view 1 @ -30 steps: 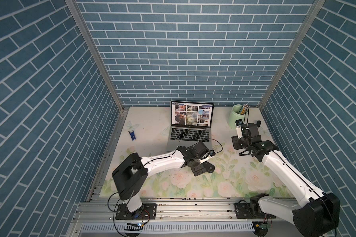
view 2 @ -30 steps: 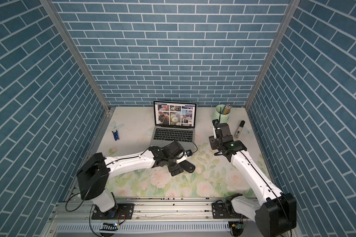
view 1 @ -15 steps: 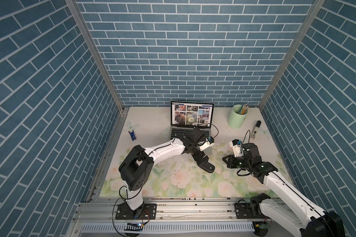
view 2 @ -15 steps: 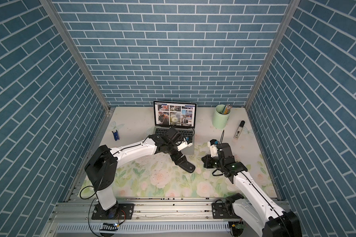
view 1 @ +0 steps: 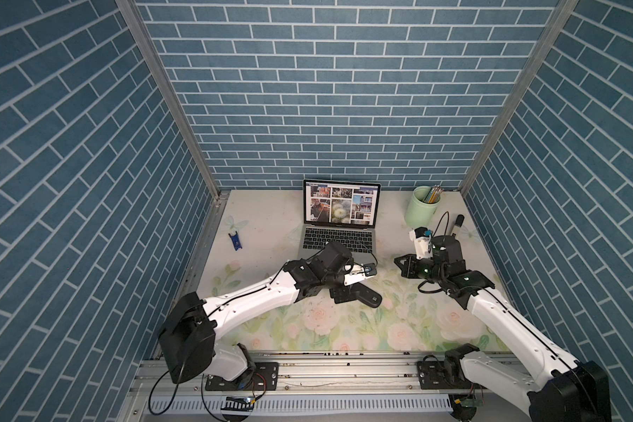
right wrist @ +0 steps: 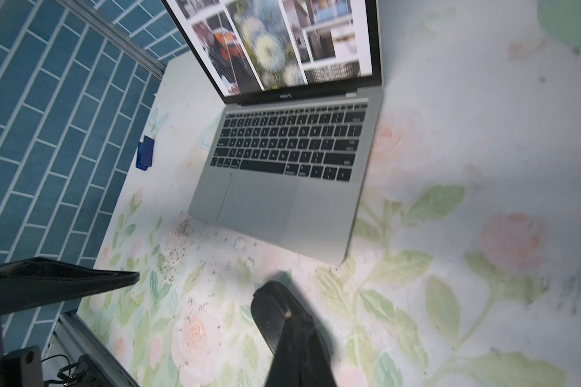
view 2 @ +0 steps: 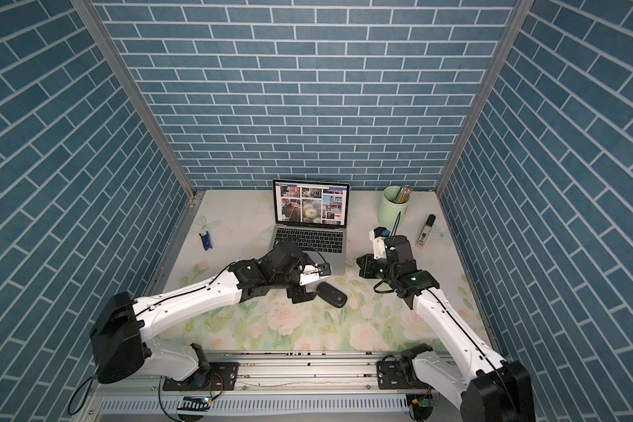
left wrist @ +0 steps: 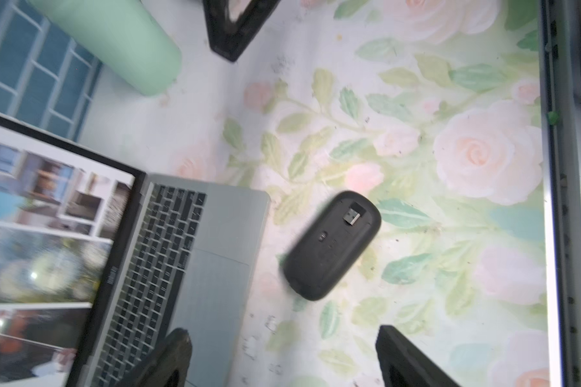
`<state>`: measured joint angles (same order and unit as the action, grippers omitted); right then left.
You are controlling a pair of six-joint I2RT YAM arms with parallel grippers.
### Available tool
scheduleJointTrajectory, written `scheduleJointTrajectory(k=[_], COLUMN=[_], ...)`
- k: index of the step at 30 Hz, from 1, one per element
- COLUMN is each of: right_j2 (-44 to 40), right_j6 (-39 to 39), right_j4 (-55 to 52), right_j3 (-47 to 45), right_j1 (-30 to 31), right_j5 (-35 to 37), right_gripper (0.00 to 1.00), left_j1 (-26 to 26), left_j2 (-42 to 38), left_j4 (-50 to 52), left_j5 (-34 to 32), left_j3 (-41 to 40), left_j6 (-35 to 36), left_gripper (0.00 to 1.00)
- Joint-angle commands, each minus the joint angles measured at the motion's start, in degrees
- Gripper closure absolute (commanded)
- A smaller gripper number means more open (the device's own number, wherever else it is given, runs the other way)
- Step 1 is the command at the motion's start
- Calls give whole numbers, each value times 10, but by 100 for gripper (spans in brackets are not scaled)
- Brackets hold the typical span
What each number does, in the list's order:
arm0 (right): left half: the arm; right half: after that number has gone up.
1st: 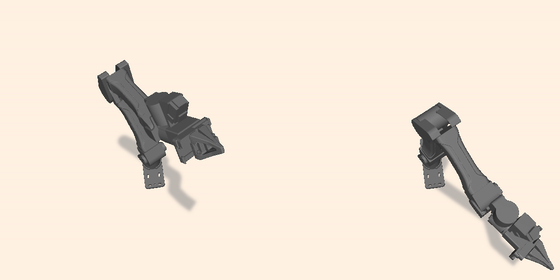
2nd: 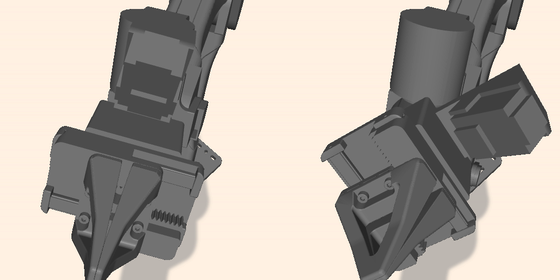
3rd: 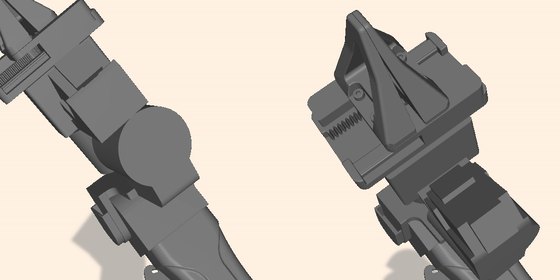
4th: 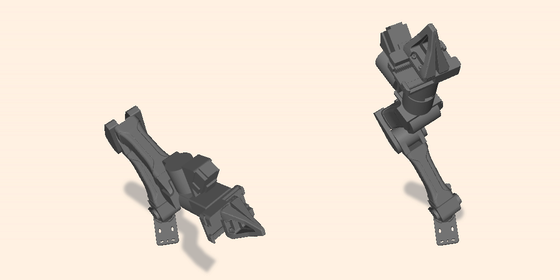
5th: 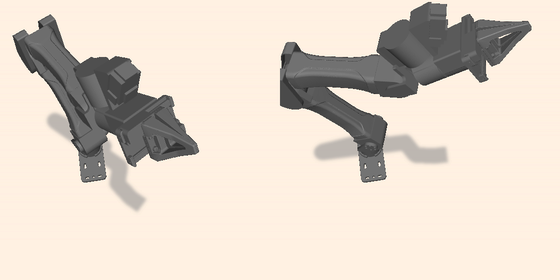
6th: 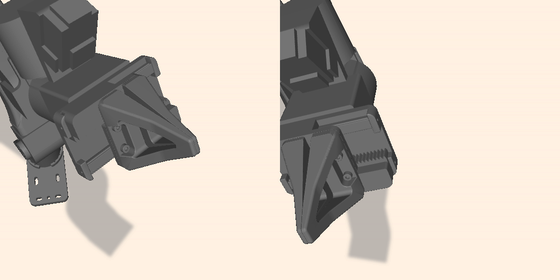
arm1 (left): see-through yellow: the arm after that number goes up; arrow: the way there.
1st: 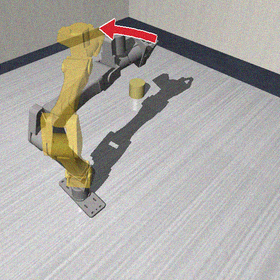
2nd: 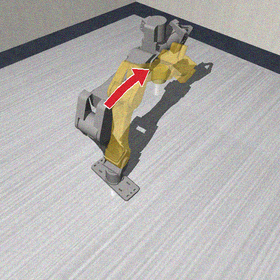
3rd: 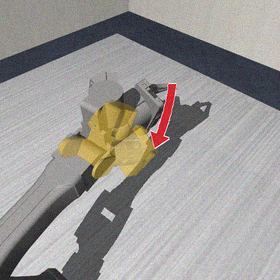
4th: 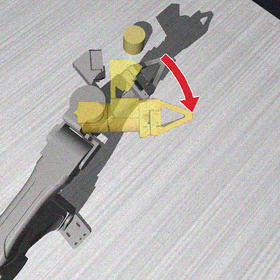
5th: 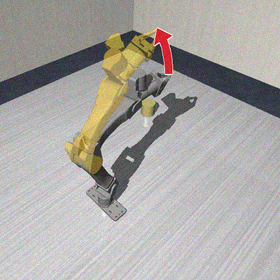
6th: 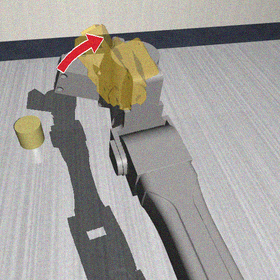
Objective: Remove the wireless mouse receiver from the laptop
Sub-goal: Insert the USB plug into the mouse.
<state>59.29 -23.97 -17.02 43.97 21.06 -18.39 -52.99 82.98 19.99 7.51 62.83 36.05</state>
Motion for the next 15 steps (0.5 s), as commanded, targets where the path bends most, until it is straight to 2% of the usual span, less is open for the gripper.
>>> scheduleJointTrajectory(k=[1, 3, 5, 9, 15], right_j2=[23, 32, 33, 23, 24], right_j6=[77, 99, 109, 111, 124], right_j4=[-53, -62, -64, -58, -69], right_j3=[44, 63, 71, 68, 64], right_j1=[-17, -38, -64, -119, -149], right_j5=[18, 7, -9, -58, -71], right_gripper=[100, 100, 100, 100, 100], left_j1=[-1, -13, -24, -26, -27], left_j2=[63, 105, 118, 153, 190], left_j4=[85, 146, 128, 110, 104], left_j5=[5, 12, -5, 17, 18], left_j3=[57, 92, 79, 82, 84], left_j6=[108, 145, 164, 160, 184], left_gripper=[9, 9, 9, 9, 9])
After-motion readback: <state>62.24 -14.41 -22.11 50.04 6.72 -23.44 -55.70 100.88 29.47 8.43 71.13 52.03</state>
